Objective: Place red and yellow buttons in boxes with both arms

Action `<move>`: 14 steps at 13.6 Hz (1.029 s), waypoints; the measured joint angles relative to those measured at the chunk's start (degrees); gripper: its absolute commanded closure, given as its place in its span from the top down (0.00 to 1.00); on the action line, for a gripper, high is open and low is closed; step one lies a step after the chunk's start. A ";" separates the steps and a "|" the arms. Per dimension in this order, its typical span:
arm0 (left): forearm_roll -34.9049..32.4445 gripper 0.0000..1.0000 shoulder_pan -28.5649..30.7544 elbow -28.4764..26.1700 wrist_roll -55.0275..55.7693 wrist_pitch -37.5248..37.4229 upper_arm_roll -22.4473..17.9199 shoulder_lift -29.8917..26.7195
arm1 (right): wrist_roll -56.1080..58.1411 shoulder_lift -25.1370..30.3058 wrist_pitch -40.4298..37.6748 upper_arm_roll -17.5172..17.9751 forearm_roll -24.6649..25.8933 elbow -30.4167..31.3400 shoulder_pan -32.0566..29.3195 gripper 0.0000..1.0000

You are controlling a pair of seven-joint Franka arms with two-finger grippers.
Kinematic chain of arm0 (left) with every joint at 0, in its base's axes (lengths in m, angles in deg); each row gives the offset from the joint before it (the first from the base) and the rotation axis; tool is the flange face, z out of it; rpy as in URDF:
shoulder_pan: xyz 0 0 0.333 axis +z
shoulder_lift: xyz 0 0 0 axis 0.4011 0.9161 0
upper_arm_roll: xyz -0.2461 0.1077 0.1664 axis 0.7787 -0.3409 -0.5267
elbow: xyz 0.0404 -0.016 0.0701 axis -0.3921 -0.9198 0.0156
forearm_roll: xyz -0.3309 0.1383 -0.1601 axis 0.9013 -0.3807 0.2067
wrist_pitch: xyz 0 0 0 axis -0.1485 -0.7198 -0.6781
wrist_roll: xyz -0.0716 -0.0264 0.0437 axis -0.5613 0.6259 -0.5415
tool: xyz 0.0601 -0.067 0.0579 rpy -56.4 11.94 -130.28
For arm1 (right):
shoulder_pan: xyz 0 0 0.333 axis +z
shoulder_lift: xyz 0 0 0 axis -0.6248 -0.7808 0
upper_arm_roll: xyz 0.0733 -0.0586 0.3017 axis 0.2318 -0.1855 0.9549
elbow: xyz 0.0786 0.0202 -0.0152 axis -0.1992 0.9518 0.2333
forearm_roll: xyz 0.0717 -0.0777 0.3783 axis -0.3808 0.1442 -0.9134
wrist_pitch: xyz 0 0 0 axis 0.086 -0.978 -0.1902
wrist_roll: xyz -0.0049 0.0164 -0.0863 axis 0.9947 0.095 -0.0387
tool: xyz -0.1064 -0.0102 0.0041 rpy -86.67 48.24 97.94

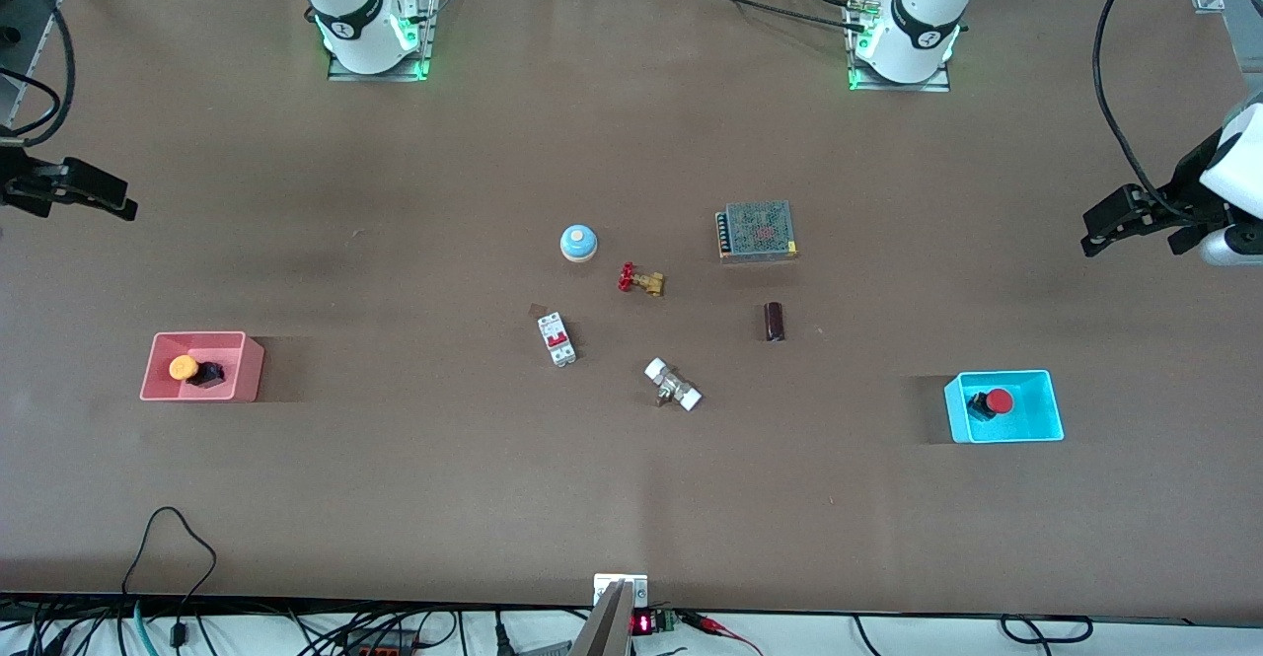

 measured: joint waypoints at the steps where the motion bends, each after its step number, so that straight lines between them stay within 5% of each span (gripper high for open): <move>1: 0.00 1.00 0.08 0.00 -0.23 0.00 0.00 -0.19 | -0.15 1.34 0.32 0.01 0.00 1.72 0.19 1.00; 14: 0.00 1.00 -3.88 0.56 -0.85 0.00 -4.05 -0.45 | -0.53 5.63 -1.00 -0.03 0.00 4.18 0.19 1.00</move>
